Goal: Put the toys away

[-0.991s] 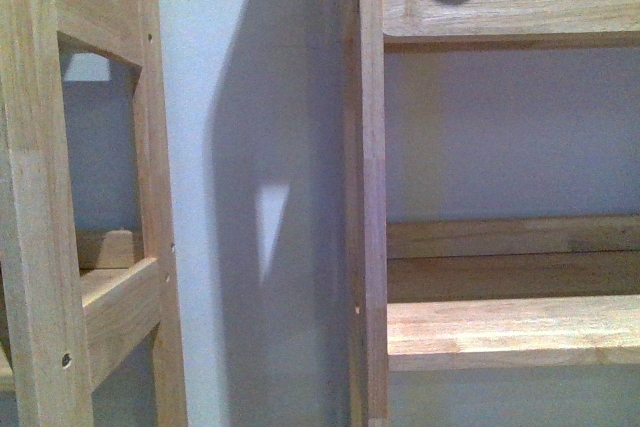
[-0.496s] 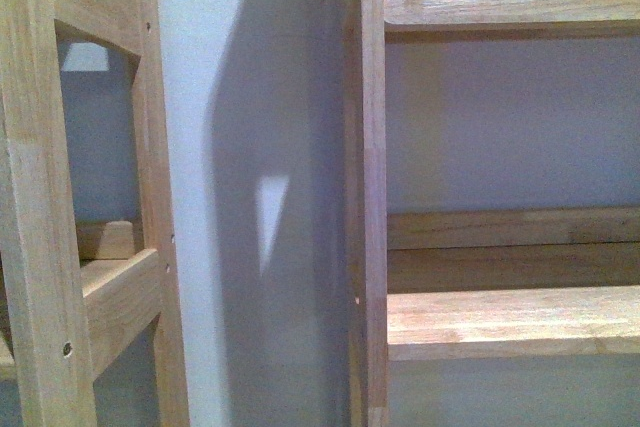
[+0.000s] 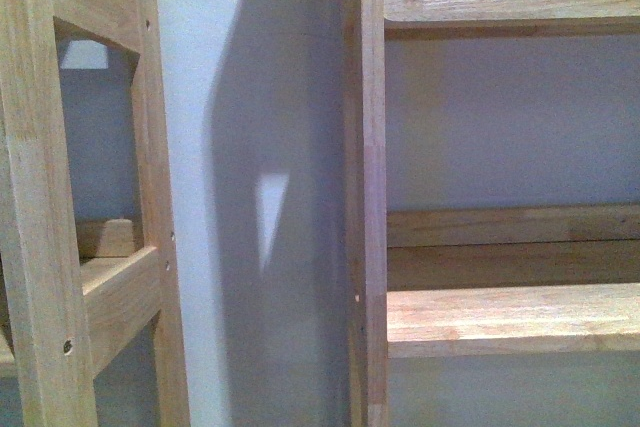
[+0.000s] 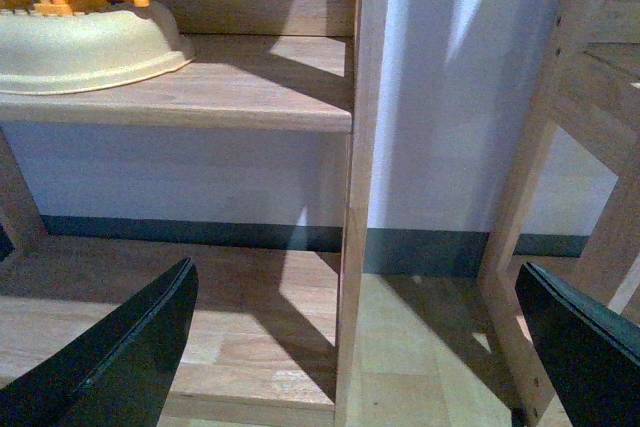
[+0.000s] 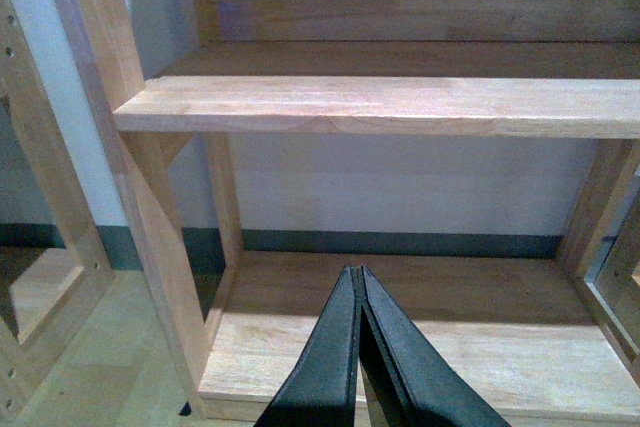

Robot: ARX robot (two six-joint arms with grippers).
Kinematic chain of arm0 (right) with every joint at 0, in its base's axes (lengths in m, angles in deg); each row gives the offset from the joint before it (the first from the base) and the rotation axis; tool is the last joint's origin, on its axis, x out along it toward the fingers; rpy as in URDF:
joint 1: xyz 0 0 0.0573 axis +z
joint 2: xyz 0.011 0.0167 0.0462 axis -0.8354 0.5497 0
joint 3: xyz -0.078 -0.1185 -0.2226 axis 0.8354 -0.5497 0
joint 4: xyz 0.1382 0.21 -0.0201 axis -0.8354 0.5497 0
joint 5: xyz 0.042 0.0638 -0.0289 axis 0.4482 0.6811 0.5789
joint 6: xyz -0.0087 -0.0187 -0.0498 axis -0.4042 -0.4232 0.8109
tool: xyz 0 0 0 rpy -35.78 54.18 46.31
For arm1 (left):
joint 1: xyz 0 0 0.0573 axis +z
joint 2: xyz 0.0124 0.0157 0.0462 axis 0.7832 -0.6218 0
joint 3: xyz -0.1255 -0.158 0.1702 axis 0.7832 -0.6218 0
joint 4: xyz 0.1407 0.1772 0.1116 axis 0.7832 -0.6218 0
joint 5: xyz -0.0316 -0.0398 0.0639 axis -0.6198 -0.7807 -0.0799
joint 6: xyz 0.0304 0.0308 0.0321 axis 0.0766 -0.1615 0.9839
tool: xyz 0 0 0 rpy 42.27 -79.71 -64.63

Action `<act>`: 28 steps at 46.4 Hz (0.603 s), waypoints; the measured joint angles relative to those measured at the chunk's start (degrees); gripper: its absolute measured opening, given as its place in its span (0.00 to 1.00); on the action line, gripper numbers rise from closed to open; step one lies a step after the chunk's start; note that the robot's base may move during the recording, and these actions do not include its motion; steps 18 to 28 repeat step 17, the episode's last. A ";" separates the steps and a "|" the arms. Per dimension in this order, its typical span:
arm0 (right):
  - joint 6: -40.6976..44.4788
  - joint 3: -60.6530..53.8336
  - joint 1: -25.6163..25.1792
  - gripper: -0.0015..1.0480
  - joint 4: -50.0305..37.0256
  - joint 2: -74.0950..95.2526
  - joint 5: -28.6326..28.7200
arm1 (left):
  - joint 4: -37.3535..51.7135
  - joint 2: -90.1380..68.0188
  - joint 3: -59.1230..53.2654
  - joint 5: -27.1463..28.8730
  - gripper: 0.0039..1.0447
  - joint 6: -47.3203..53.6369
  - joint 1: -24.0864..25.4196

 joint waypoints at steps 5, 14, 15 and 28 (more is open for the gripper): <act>0.00 0.00 0.00 0.30 0.00 0.00 0.02 | 0.00 0.00 0.00 0.00 0.94 0.00 0.00; 0.00 0.00 0.00 0.57 0.00 0.00 0.02 | 0.00 0.00 0.00 0.00 0.94 0.00 0.00; 0.00 0.00 0.00 0.58 0.00 0.00 0.02 | 0.00 0.00 0.00 0.00 0.94 0.00 0.00; 0.00 0.00 0.00 0.65 0.00 0.00 0.02 | 0.00 0.00 0.00 0.00 0.94 0.00 0.00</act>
